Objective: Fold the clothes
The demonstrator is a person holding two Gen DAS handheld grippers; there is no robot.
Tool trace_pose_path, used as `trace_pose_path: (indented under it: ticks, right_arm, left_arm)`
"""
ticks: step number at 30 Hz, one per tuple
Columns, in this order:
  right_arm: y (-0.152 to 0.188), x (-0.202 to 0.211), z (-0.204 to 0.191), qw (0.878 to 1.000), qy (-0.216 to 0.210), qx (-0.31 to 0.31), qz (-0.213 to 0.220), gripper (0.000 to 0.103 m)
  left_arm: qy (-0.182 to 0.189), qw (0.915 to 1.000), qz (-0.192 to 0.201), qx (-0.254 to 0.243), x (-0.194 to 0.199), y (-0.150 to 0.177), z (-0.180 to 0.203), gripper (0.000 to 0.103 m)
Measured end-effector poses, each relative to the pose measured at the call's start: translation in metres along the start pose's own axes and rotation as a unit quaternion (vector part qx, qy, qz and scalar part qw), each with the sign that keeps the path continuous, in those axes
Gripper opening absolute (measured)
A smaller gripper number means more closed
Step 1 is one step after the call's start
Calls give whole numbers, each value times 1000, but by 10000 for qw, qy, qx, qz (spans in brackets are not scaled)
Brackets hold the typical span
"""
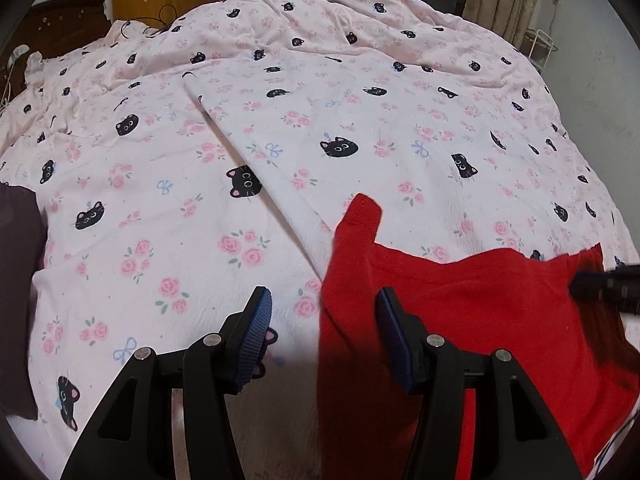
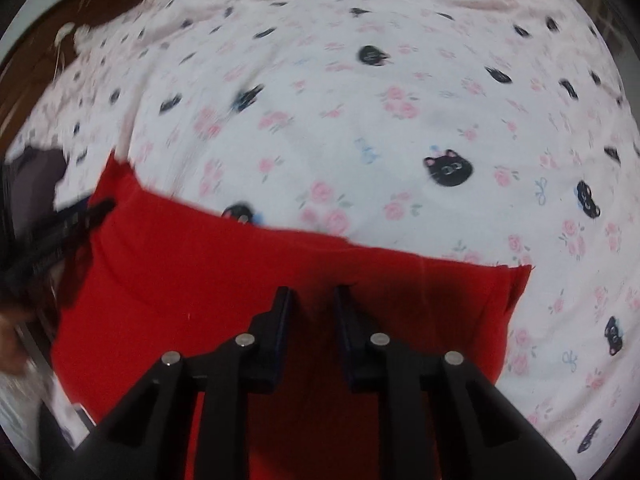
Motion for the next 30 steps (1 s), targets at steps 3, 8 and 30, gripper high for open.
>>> trace_pose_path:
  ticks: [3, 8, 30]
  right_arm:
    - [-7, 5, 21, 9985, 18, -533, 94, 23]
    - [2, 26, 60, 9926, 315, -1152, 220, 30]
    - [221, 72, 88, 9230, -2049, -3210, 546, 66]
  left_arm:
    - [5, 9998, 38, 185, 2, -1, -8, 49]
    - [-20, 9966, 198, 804, 8, -5, -35, 49]
    - [688, 9924, 1007, 168, 94, 38, 42, 49]
Point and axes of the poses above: each gripper's, at about its wrist camera, not at the fingertips, and x roughly against the way its jaws point, z to its right, y to its underside, the point moved 1 cm from there along -x, roughly the way its jaws point, and after that the axes turned 5 degrees about y, right-handed, at the moved point
